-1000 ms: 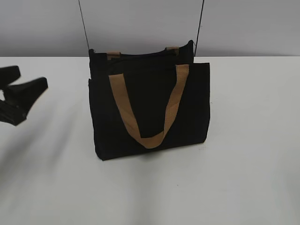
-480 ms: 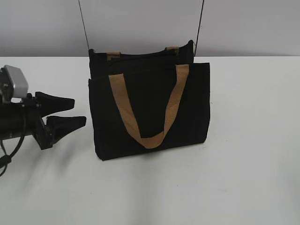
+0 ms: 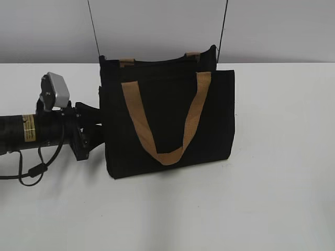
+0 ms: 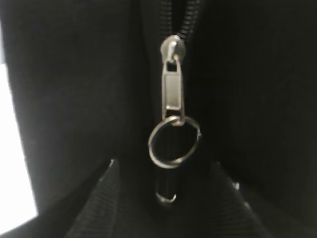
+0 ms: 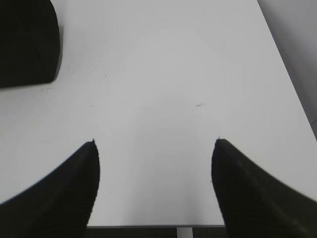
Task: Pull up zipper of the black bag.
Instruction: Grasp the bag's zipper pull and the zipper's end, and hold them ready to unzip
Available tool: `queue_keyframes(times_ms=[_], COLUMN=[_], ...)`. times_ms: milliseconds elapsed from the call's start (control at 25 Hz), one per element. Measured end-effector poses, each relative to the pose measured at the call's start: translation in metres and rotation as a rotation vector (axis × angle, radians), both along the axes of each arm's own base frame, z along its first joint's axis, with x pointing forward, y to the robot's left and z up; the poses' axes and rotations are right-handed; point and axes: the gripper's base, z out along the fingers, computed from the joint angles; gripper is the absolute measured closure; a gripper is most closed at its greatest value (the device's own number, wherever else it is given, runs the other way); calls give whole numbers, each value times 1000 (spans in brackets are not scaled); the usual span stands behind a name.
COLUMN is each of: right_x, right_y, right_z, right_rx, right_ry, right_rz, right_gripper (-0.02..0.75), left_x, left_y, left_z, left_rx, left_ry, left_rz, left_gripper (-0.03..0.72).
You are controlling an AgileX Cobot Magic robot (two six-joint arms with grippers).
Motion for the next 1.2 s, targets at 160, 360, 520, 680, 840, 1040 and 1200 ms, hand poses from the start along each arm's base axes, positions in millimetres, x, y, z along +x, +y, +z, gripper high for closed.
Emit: queue_keyframes(times_ms=[160,360,520,680,840,1040,1200], right_x=[0,0,0,0,0,0,0], right_y=[0,0,0,0,0,0,0], right_z=[0,0,0,0,0,0,0], right_rx=[0,0,0,0,0,0,0], right_ry=[0,0,0,0,0,0,0], right_rz=[0,0,0,0,0,0,0], right_gripper=[192,192,192,192,192,192,192], left_x=[5,5,5,5,5,5,6], left_y=[-1,0,-1,-1,-1,-1,-1], left_z=[-5,-10,-10,-10,-10,-10,-8], left_rx=[-6,1,4,4,4,4,-35], left_ry=[8,25,26,26,26,26,51], left_rz=[15,23,24,23,23,23,48], left_gripper=[312,423,558,608,611,616,652])
